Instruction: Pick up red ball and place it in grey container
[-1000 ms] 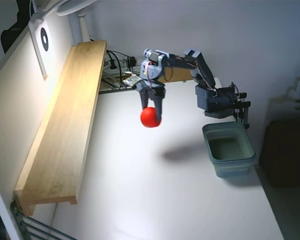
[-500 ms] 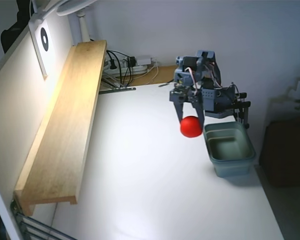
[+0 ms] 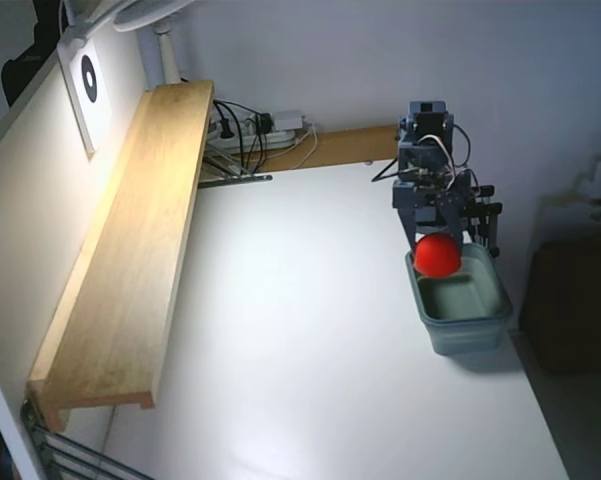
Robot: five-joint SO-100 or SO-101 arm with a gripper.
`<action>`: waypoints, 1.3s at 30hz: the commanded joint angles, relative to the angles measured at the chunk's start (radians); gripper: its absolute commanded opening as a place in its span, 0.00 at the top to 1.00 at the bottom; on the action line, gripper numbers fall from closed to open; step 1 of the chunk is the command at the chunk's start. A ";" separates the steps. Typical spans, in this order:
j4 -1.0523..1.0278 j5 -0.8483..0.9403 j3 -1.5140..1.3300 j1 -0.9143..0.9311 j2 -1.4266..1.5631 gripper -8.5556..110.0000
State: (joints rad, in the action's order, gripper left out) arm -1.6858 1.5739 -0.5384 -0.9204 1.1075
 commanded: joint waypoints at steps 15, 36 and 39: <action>-0.009 -0.003 0.047 -0.017 0.032 0.61; -0.010 -0.003 0.033 0.007 0.047 0.61; -0.011 -0.003 0.019 0.032 0.063 0.62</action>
State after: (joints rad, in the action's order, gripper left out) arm -1.6858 1.5739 -0.5384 -0.9127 1.1075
